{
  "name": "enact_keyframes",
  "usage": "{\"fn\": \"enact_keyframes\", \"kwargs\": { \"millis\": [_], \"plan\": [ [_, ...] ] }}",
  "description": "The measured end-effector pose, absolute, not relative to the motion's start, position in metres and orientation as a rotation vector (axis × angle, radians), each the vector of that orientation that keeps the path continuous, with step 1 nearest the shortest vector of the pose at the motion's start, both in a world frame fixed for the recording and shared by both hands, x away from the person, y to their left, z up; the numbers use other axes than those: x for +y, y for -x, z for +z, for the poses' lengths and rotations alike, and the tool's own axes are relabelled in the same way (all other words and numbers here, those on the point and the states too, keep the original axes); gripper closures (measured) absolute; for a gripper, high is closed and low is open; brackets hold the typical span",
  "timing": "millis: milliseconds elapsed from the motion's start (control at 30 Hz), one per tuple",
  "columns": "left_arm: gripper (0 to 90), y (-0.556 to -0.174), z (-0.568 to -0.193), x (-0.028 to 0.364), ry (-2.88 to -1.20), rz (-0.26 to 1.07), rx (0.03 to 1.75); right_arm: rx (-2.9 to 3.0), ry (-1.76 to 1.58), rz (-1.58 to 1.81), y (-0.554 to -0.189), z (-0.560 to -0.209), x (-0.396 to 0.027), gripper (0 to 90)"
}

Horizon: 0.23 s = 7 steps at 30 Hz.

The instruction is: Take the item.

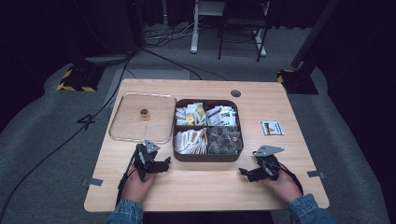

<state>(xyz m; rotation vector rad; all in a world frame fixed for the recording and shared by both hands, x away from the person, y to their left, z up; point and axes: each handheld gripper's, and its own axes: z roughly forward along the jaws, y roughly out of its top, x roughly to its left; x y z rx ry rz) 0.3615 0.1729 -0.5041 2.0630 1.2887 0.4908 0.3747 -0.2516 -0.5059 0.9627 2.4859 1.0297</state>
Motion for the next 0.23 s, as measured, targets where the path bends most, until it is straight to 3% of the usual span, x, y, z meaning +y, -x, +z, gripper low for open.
{"fn": "enact_keyframes", "kwargs": {
  "millis": [233],
  "plan": [
    [15.4,-0.3614,-0.5041,0.1728,-2.063,0.488,1.289,2.495,-0.953,1.033,-0.3760,-0.5059,-0.2510,0.0]
  ]
}}
